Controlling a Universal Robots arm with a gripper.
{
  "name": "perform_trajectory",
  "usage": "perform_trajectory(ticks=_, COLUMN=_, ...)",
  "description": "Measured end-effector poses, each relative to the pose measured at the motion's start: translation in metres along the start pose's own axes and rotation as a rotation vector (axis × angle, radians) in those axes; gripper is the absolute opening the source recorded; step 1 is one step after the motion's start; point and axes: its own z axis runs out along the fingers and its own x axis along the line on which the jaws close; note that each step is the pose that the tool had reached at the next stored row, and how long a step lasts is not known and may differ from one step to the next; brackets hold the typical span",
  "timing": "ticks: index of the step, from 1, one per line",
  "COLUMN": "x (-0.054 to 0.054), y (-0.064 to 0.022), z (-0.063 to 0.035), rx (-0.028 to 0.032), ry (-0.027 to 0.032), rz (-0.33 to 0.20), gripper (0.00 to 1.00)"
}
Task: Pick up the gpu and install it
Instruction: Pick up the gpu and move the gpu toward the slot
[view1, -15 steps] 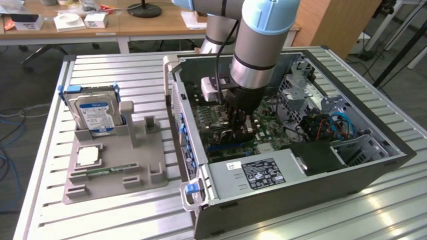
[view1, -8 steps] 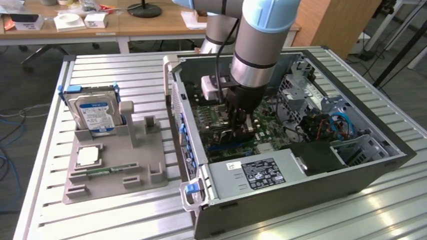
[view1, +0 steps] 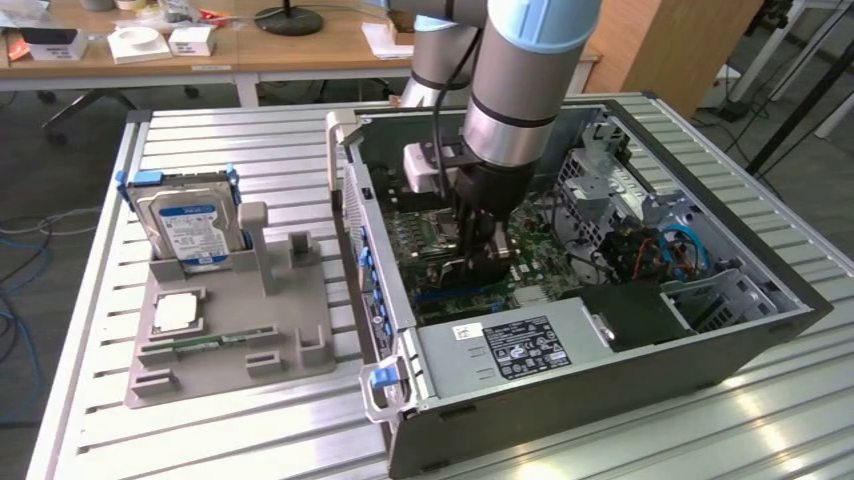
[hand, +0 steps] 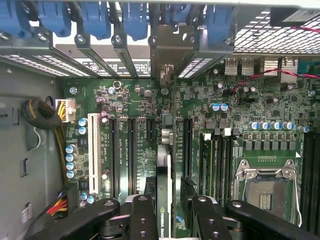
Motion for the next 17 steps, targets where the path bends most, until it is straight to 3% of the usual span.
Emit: perform_trajectory(ticks=17, x=-0.001, y=-0.0012, z=-0.0317, rx=0.0000, ry=0.0000, rz=0.000, gripper=0.34)
